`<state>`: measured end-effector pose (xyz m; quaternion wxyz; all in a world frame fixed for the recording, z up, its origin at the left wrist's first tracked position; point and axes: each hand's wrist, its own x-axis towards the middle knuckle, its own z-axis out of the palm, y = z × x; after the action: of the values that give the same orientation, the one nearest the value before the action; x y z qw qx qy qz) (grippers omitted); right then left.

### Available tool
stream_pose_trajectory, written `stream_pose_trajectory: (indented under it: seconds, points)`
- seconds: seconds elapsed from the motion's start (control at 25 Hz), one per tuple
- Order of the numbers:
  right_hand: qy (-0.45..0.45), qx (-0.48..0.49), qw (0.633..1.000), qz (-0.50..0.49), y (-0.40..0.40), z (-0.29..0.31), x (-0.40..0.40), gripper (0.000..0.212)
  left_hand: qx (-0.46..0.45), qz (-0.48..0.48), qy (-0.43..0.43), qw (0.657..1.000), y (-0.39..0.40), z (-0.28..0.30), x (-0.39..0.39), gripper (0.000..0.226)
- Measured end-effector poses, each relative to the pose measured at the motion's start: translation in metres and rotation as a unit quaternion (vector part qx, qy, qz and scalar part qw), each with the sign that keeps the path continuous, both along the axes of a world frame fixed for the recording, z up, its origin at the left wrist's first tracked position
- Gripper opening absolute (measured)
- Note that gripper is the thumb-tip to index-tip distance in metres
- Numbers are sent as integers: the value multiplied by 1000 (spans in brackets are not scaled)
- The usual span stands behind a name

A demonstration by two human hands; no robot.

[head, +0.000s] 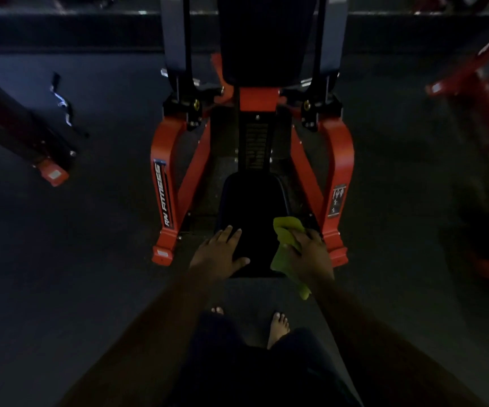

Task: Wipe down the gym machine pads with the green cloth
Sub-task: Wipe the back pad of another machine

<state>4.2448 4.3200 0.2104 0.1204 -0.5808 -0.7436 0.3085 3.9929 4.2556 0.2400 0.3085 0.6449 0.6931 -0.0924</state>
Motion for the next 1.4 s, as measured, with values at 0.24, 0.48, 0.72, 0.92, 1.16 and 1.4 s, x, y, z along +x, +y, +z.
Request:
stream_pose_trajectory:
  seconds: [0.24,0.48,0.72,0.92,1.16,1.4]
  points:
    - [66,69,993,-67,26,66,-39,48,70,-84,34,993,46,67,-35,90]
    - [99,164,971,-144,52,125,-126,52,194,-167,33,966,116,150,-130,86]
    - [152,267,923,-232,70,206,-208,53,298,-265,55,916,176,245,-196,95]
    - [170,340,879,-288,120,277,-238,48,389,-334,98,853,251,328,-201,91]
    - [209,374,828,-361,251,336,-259,53,560,-361,118,736,351,379,-189,78]
    - [250,409,798,-366,314,321,-252,68,553,-401,-20,730,411,360,-199,72]
